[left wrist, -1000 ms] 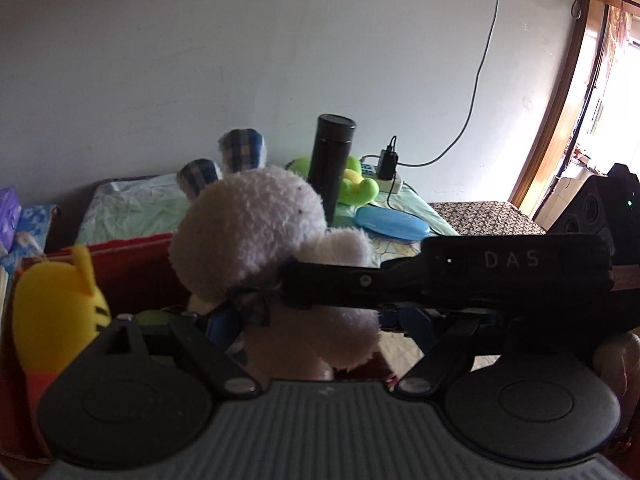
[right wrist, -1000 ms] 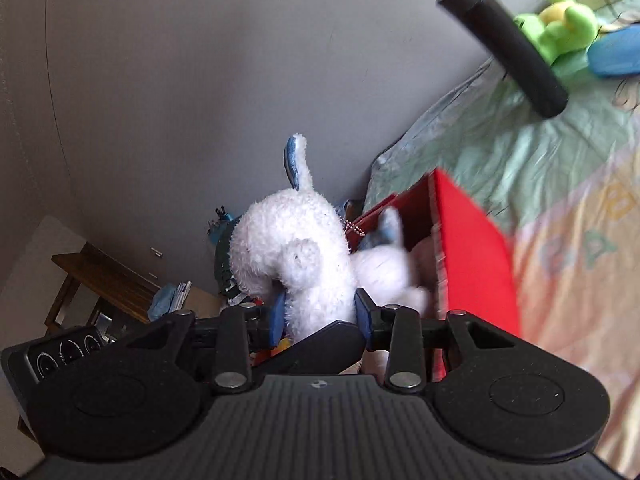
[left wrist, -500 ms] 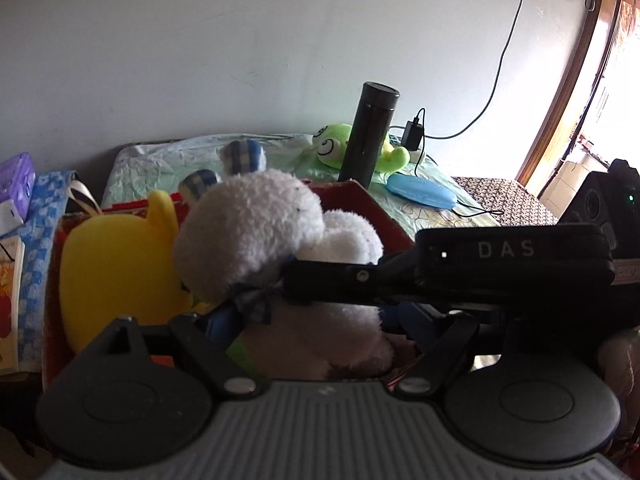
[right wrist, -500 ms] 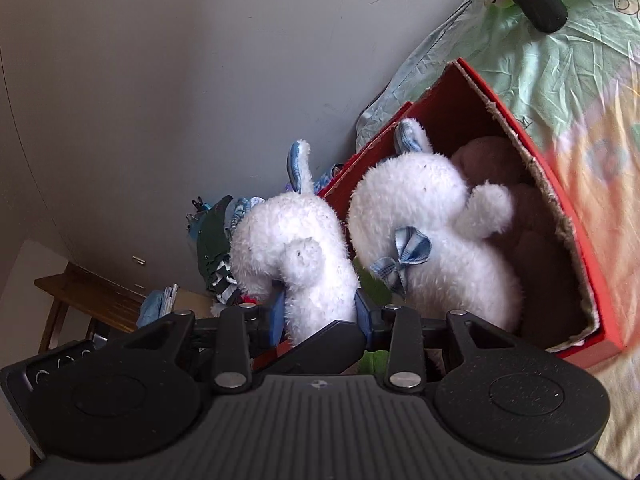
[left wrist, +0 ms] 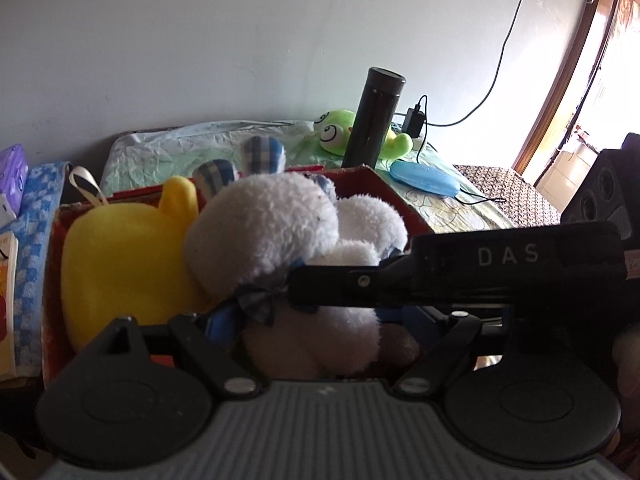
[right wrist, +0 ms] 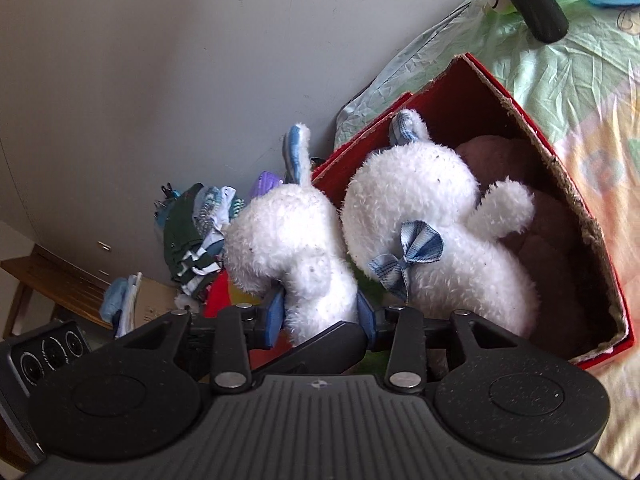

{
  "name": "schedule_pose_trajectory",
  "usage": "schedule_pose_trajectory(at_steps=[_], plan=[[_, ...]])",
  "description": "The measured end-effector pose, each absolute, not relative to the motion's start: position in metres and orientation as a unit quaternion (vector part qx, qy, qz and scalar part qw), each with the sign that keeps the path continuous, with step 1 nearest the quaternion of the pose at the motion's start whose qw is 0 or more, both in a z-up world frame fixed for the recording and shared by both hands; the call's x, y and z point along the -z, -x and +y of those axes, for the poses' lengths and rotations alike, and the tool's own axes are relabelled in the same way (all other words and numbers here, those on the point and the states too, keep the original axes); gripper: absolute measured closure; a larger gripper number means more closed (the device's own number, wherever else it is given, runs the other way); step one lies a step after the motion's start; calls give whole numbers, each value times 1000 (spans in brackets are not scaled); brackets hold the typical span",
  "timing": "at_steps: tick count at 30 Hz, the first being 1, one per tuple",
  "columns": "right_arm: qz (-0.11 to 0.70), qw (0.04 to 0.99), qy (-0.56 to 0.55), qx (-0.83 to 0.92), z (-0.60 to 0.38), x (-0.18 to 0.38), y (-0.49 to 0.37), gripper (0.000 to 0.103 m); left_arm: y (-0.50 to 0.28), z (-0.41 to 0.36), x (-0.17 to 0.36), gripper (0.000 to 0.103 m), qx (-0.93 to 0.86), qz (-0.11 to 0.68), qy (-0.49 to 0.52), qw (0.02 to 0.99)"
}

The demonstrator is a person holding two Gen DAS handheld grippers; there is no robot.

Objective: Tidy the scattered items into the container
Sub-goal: 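Carry the second bunny over the red box and lower it beside the first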

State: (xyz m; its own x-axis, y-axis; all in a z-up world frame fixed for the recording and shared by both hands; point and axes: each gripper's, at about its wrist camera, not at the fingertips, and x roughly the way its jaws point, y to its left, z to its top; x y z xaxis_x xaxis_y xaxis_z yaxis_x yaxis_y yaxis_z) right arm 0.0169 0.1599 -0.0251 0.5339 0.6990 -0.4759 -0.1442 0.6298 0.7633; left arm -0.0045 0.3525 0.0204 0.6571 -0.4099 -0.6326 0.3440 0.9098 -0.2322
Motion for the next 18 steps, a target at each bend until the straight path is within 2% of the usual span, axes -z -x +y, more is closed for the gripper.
schedule_pose_trajectory(at_steps=[4,18], plan=[[399,822,-319,-252,156,23,-15,59,11,352,-22,12,212,349,35,912],[359,883,-195,-233,158,16,7,61,29,360,-15,11,192,362,44,911]])
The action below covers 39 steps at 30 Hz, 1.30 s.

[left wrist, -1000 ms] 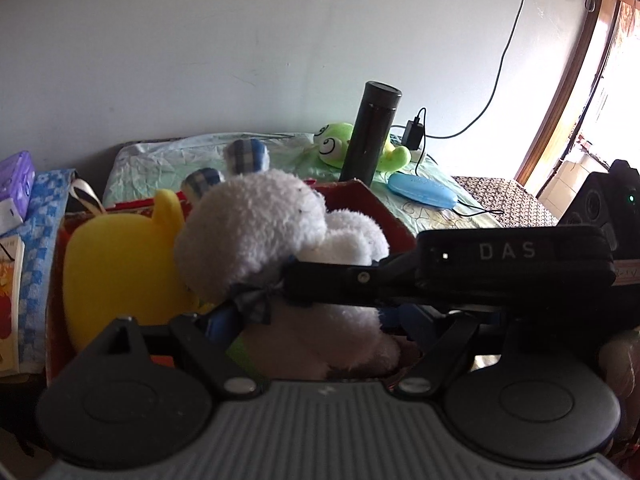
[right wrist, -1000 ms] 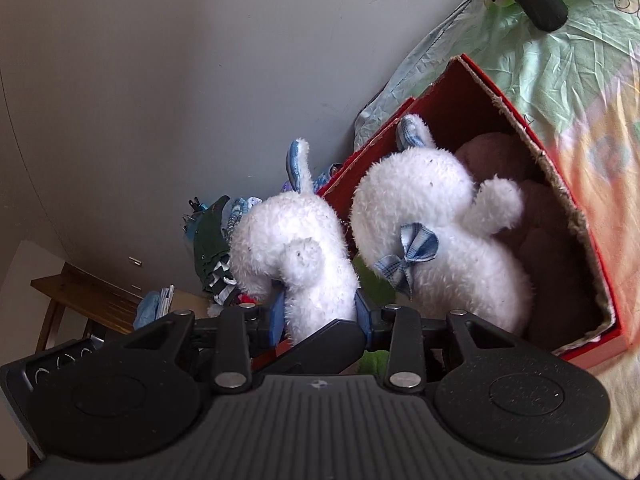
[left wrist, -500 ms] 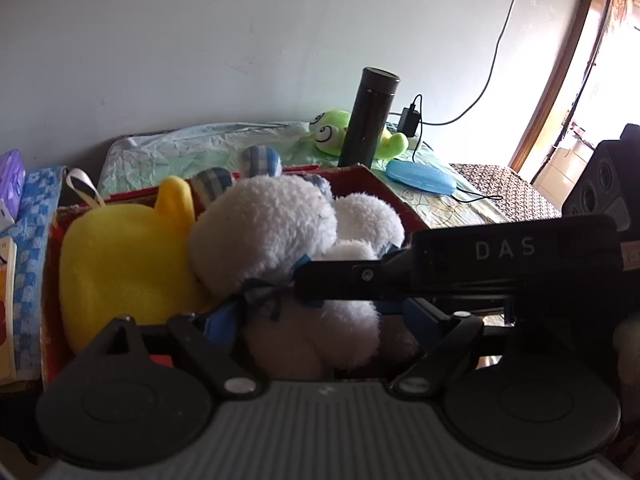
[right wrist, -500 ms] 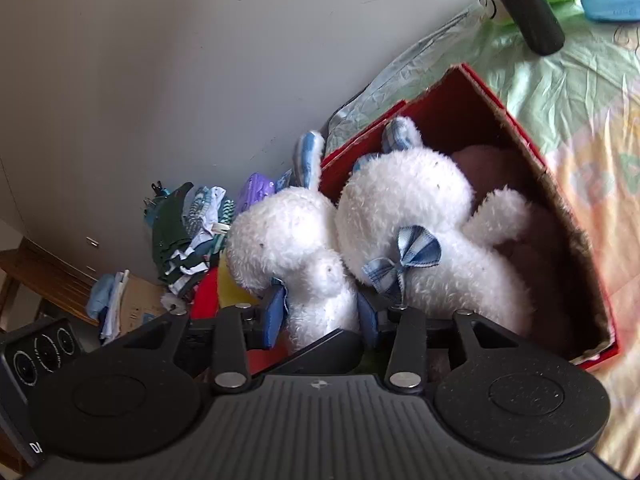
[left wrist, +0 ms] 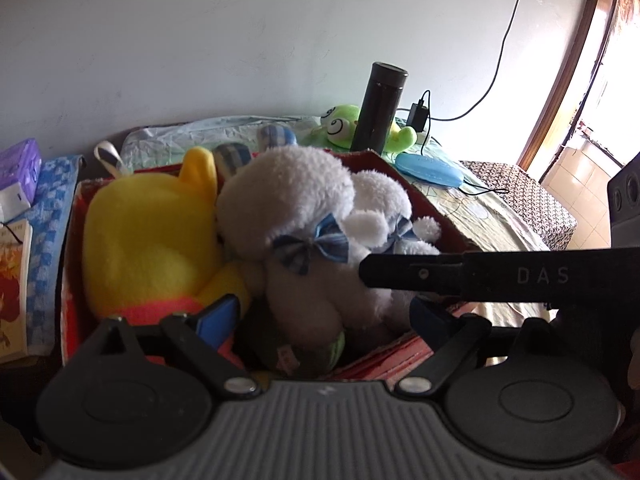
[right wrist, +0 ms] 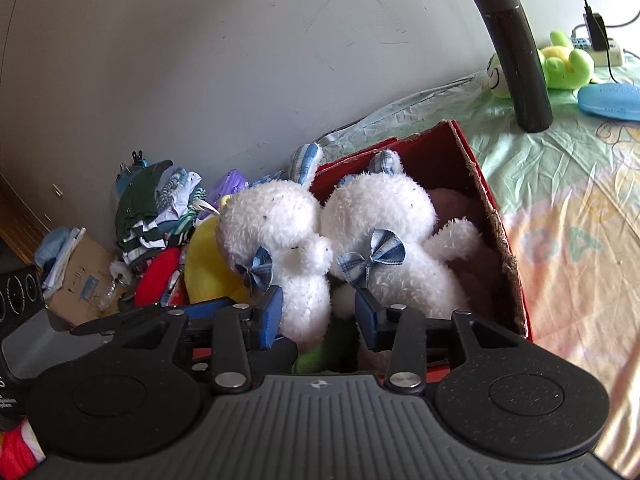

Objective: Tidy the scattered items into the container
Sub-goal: 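Carry the second bunny over the red box and lower it beside the first, then open the right gripper to release the second bunny in the box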

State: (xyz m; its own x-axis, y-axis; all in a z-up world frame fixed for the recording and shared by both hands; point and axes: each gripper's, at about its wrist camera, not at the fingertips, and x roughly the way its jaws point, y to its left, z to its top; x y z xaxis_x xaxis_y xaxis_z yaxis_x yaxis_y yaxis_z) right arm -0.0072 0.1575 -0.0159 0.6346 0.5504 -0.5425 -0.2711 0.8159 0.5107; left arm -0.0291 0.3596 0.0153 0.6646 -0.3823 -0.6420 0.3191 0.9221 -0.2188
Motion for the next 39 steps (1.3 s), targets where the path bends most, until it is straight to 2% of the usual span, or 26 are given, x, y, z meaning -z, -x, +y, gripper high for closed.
schedule_pose_trajectory(at_steps=[6,16,21,30,39], plan=[[349,896,-162,-223,162,16,13,62,30,361,-11,6,167,383,73,906],[354,893,-179,-212,156,18,22,62,38,338,-13,1,119,407,43,905],[355,888,-198,-214,151,19,22,65,39,324,-13,1,91,419,11,903],[365,875,-236,-213,143,21,20,73,37,319,-17,1,74,428,12,900],[359,879,-229,-213,143,19,22,73,37,314,-17,1,63,431,0,900]])
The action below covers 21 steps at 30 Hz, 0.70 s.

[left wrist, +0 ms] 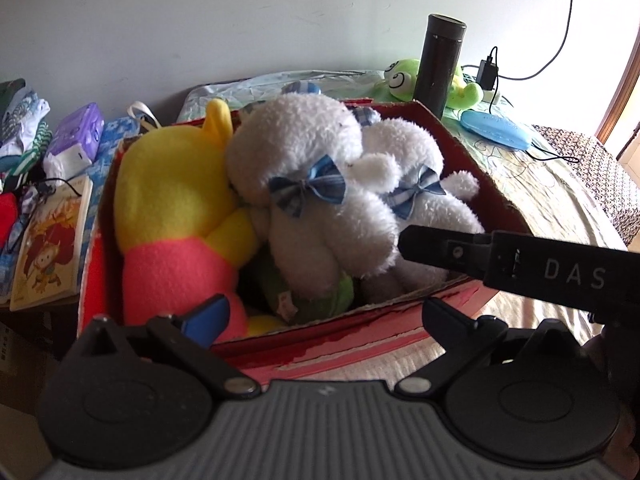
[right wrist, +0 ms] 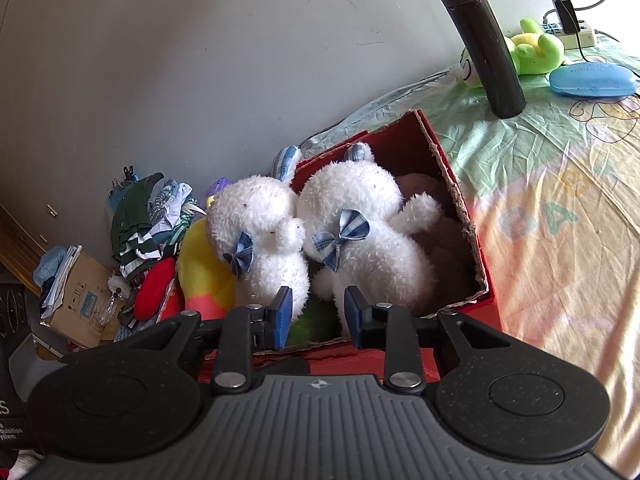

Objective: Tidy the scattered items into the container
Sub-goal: 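Open the right gripper to release the second bunny in the box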

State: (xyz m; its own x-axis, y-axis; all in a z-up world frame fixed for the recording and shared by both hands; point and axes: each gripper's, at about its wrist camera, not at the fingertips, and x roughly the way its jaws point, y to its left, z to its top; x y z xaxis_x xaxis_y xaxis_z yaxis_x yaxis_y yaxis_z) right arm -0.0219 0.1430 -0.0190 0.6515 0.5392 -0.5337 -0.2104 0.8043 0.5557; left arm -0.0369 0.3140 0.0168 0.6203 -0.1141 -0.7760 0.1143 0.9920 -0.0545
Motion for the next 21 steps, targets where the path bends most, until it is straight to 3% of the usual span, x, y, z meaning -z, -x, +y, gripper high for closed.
schedule_pose_trajectory(at_steps=[21], plan=[[348,892,-204,-202,149,18,24,73,36,309,-14,0,63,432,-21,899]])
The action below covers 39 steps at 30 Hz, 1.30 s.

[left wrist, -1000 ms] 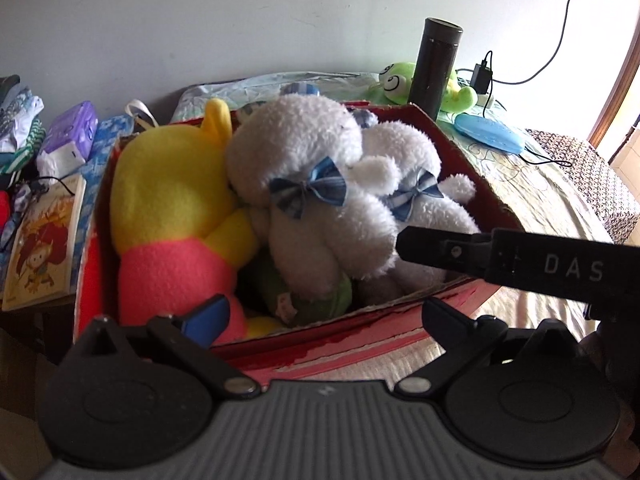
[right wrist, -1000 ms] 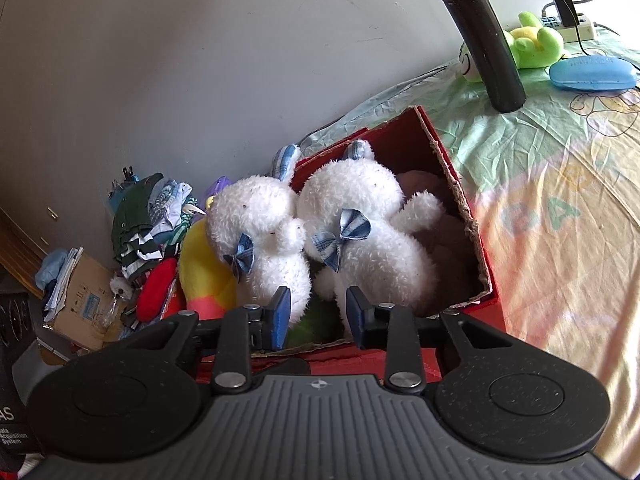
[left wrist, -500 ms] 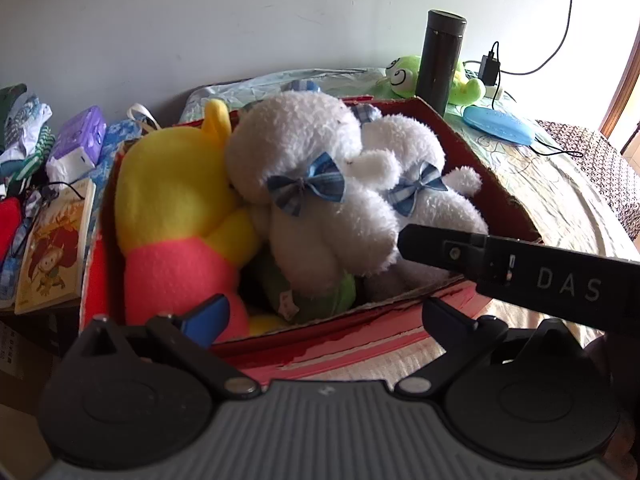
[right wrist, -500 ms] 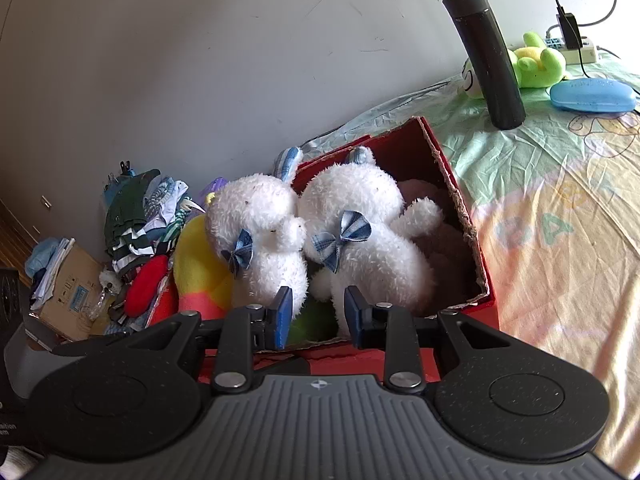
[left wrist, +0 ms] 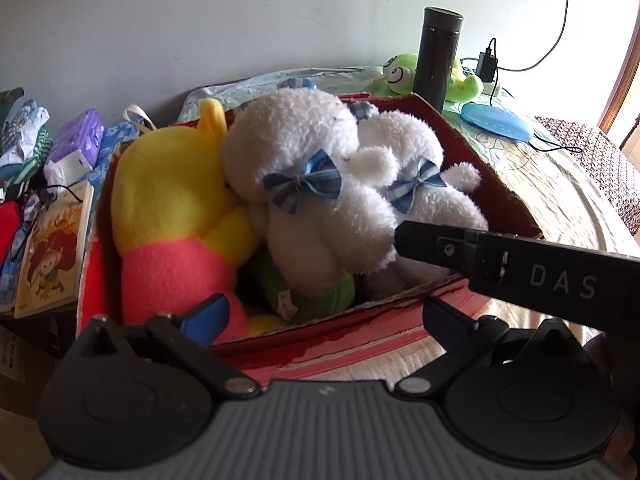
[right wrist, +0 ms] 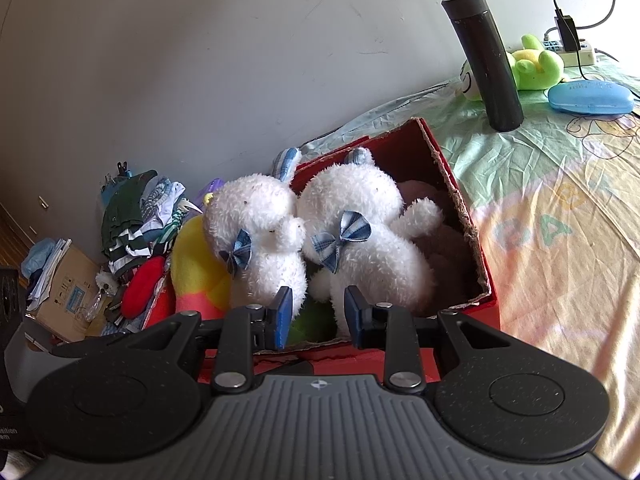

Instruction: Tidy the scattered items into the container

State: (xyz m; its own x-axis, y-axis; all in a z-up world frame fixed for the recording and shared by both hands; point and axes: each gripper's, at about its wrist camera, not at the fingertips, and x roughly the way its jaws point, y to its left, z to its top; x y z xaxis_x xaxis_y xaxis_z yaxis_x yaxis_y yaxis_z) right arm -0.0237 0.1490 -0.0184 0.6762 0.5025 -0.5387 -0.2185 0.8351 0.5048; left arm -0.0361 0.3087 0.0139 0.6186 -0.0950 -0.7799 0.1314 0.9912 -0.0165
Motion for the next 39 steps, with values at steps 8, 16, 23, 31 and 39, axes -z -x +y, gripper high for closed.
schedule_pose_trajectory(at_steps=[8,16,23,31,39], plan=[[343,899,-189,-197,153,18,25,73,36,305,-12,0,58,432,-36,899],[339,902,-181,-198,154,18,27,73,36,303,-11,0,56,431,-43,900],[336,903,-178,-199,154,19,28,73,35,300,-9,0,51,429,-60,900],[341,900,-177,-206,153,18,26,73,43,310,-12,1,77,412,-51,906],[333,912,-142,-191,156,8,36,69,59,326,-35,1,56,377,-17,924]])
